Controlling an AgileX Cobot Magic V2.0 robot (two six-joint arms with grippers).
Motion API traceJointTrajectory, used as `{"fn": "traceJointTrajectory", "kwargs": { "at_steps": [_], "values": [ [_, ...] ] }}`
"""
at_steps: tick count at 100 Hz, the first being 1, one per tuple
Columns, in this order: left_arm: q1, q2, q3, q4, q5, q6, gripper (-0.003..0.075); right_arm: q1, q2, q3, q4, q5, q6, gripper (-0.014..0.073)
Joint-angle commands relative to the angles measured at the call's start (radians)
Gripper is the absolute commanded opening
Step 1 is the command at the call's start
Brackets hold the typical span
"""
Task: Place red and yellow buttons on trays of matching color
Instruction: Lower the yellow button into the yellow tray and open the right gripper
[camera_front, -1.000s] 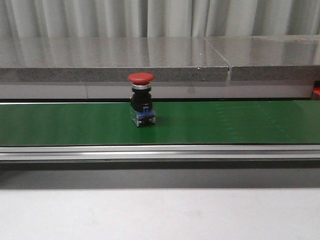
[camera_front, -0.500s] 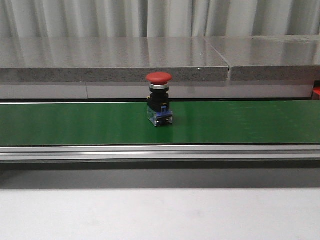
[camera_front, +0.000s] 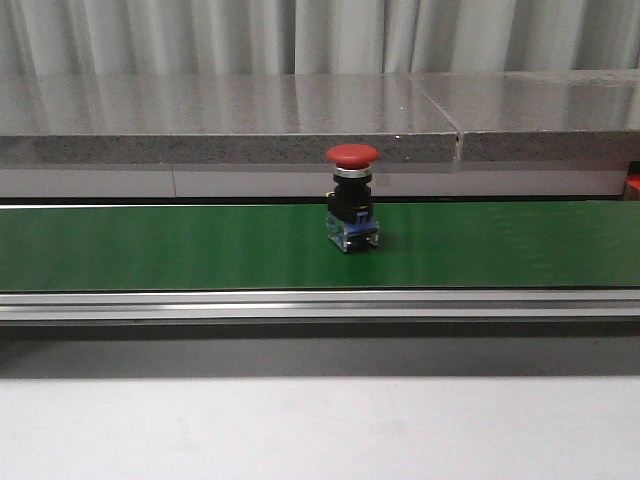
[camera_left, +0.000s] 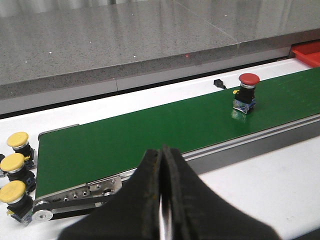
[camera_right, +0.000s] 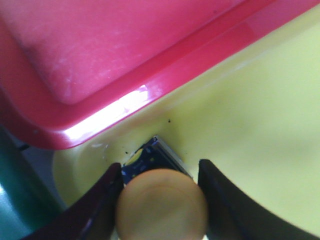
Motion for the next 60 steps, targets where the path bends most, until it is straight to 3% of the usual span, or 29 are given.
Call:
{"fn": "traceJointTrajectory", "kwargs": {
  "at_steps": [1,22,60],
  "values": [
    [-0.008,0.017,-0.02,-0.01,-0.075,-0.009,-0.0021,-0.008,-0.032,-0.023,-0.003,-0.033,0.003,0.0256],
    [-0.008,0.017,-0.02,-0.01,-0.075,-0.009,-0.0021,-0.008,-0.032,-0.023,0.001,-0.042,0.003,0.0637],
    [-0.008,0.017,-0.02,-0.01,-0.075,-0.009,-0.0021,-0.007,-0.16,-0.023,0.009,-0.056,0.003,0.0647]
  ]
}}
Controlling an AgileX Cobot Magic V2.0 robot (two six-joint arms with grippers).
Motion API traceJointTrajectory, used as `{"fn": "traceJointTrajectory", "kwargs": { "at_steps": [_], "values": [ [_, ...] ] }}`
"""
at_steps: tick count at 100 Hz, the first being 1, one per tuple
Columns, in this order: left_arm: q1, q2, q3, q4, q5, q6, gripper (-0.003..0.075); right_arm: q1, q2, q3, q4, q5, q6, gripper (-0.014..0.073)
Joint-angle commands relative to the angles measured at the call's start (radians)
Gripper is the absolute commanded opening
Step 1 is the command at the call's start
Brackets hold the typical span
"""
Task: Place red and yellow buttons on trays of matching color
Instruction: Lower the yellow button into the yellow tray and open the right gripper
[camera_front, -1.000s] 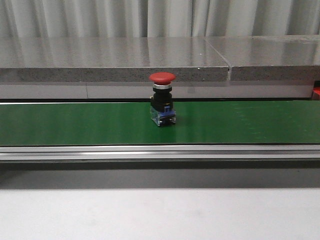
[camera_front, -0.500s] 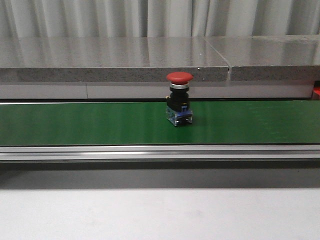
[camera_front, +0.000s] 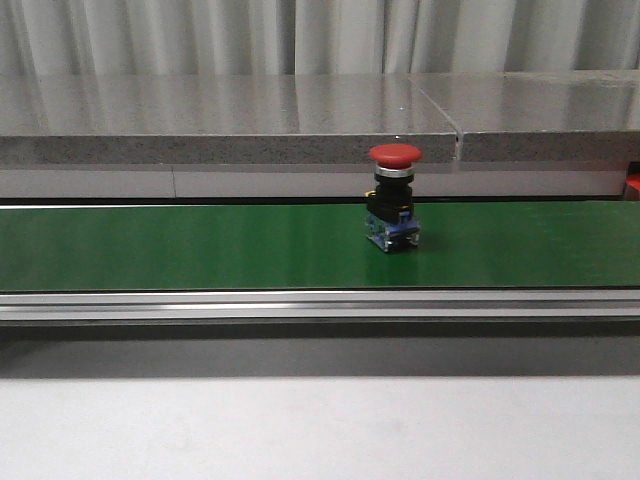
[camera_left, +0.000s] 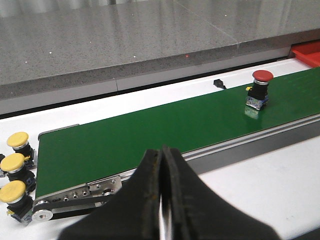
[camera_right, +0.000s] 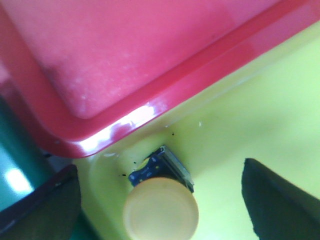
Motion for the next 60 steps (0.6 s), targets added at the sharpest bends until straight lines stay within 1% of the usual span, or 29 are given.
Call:
{"fn": "traceJointTrajectory", "kwargs": {
  "at_steps": [1,12,28,42,60],
  "values": [
    [-0.008,0.017,-0.02,-0.01,-0.075,-0.009,-0.0021,-0.005,-0.094,-0.023,0.004,-0.025,0.003,0.0647],
    [-0.008,0.017,-0.02,-0.01,-0.075,-0.009,-0.0021,0.013,-0.154,-0.023,0.004,-0.003,0.003,0.0647],
    [-0.008,0.017,-0.02,-0.01,-0.075,-0.009,-0.0021,0.087,-0.238,-0.023,-0.012,0.037,-0.013,0.0647],
    [-0.008,0.017,-0.02,-0.01,-0.075,-0.009,-0.0021,0.186,-0.308,-0.023,-0.014,0.081,-0.035,0.0647],
    [-0.008,0.017,-0.02,-0.01,-0.075,-0.009,-0.0021,0.344,-0.352,-0.025,-0.014,0.141,-0.045,0.0647]
  ]
}}
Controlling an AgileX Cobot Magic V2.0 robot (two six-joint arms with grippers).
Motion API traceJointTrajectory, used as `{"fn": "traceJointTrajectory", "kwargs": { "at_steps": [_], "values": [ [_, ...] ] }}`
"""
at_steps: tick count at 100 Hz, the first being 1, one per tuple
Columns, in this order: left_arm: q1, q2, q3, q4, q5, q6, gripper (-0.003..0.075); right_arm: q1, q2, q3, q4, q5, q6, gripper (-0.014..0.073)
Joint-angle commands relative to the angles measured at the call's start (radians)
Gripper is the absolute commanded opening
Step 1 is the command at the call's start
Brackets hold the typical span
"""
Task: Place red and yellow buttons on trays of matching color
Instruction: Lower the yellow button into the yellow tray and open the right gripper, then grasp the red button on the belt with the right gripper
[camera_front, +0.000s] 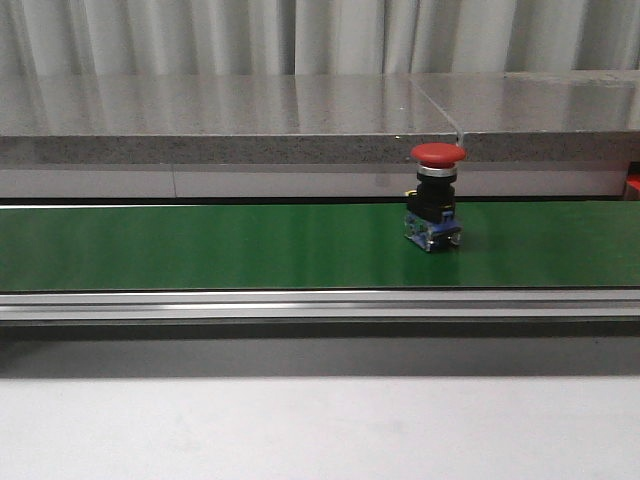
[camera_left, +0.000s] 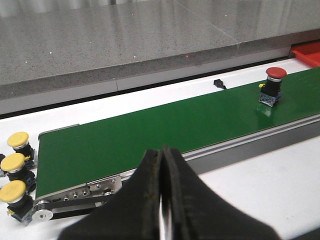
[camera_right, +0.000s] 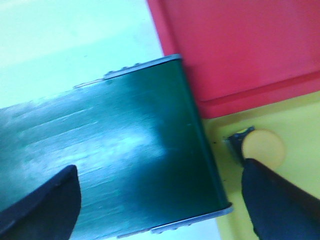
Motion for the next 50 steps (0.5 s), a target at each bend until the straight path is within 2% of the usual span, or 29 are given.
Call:
{"fn": "traceJointTrajectory", "kwargs": {
  "at_steps": [1,29,50],
  "values": [
    [-0.008,0.017,-0.02,-0.01,-0.075,-0.009,-0.0021,0.063,-0.047,-0.027,-0.01,-0.001,-0.021,0.0647],
    [-0.008,0.017,-0.02,-0.01,-0.075,-0.009,-0.0021,0.266,-0.034,-0.097,0.022,0.115,-0.096,0.0647],
    [-0.008,0.017,-0.02,-0.01,-0.075,-0.009,-0.0021,0.357,0.032,-0.179,0.148,0.225,-0.265,0.0647]
  ]
}}
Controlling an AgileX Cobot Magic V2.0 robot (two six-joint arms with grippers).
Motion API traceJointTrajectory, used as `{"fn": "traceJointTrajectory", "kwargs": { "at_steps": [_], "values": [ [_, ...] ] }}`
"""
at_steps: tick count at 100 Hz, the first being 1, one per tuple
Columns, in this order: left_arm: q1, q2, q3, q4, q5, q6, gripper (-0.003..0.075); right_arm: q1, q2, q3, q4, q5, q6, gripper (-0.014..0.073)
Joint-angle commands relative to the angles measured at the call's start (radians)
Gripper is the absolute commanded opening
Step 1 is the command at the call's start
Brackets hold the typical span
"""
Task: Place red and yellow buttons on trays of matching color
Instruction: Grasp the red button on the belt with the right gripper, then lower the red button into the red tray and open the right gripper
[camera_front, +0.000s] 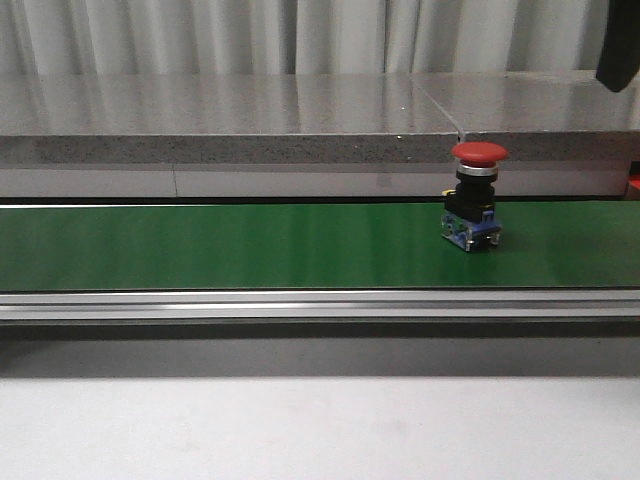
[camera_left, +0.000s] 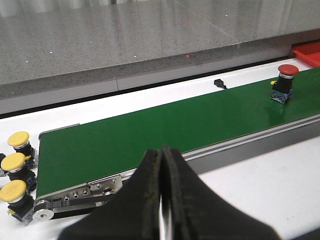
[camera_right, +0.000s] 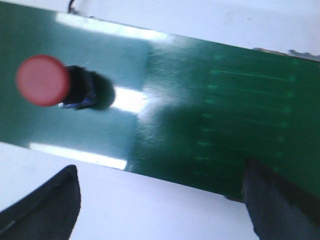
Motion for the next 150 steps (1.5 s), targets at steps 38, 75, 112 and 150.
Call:
{"fn": "traceJointTrajectory", "kwargs": {
  "at_steps": [38,75,112,150],
  "values": [
    [-0.008,0.017,-0.02,-0.01,-0.075,-0.009,-0.0021,0.082,0.166,-0.12,0.103,0.002,-0.197,0.0647],
    [-0.008,0.017,-0.02,-0.01,-0.075,-0.009,-0.0021,0.081,0.26,-0.12,0.053,-0.103,-0.202,0.0502],
    [-0.008,0.017,-0.02,-0.01,-0.075,-0.009,-0.0021,0.072,0.241,-0.135,0.03,-0.103,-0.192,0.0106],
    [-0.008,0.017,-0.02,-0.01,-0.075,-0.009,-0.0021,-0.196,0.221,-0.342,0.024,-0.115,-0.118,0.0106]
  ]
}}
